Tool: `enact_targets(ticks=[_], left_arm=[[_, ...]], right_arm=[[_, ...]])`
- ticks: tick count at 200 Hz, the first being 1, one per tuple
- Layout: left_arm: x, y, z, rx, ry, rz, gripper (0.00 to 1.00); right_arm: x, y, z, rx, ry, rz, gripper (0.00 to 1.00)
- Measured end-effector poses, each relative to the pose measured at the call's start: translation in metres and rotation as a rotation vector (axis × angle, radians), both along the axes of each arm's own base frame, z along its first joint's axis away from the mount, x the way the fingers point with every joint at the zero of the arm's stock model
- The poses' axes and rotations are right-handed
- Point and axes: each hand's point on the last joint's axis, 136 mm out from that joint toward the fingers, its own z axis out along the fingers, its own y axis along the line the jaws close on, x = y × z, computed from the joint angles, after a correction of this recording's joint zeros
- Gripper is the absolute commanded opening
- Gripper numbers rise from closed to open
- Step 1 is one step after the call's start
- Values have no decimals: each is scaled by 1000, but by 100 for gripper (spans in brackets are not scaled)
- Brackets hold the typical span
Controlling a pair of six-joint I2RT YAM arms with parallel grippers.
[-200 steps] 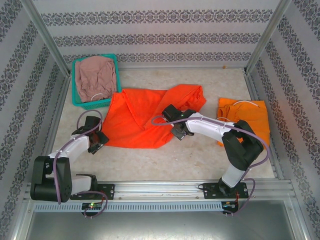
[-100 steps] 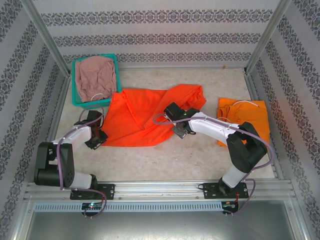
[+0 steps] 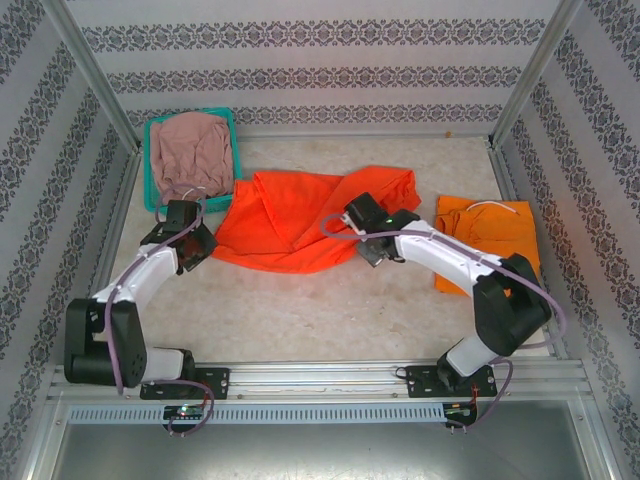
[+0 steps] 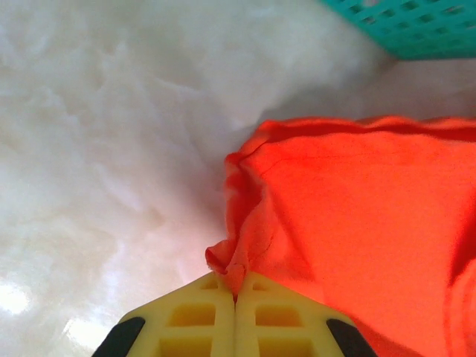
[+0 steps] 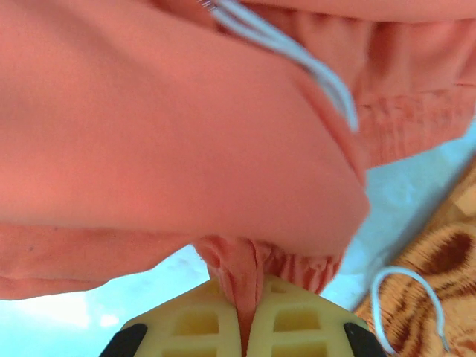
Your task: Fold and stack the shorts
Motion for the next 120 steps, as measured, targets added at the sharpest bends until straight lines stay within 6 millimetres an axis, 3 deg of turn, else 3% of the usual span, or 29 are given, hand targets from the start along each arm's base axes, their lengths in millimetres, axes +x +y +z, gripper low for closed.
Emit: enact_targets(ticks=[14, 31, 50, 56, 64, 84, 106, 110, 120], left_arm=[[10, -8, 33, -3, -77, -27, 0], [31, -24, 90, -1, -204, -77, 0], [64, -40, 159, -4, -349, -118, 0], [74, -42, 172, -6, -375, -121, 0], [97, -44, 199, -1, -428, -121, 0], [145, -47, 232, 13, -472, -124, 0], [221, -52, 284, 49, -566, -122, 0], [231, -52, 298, 55, -596, -120, 0], [251, -52, 309, 67, -628, -112, 0]], right_arm=[[7, -16, 20, 41, -46, -51, 0], [21, -32, 49, 95, -112, -110, 0], [53, -42, 96, 162, -208, -165, 0], [64, -43, 110, 175, -239, -174, 0], [86, -41, 136, 194, -294, -182, 0], [135, -26, 188, 224, -392, -170, 0], [197, -7, 253, 270, -537, -155, 0], [206, -5, 266, 281, -567, -154, 0], [221, -2, 292, 319, -647, -155, 0]])
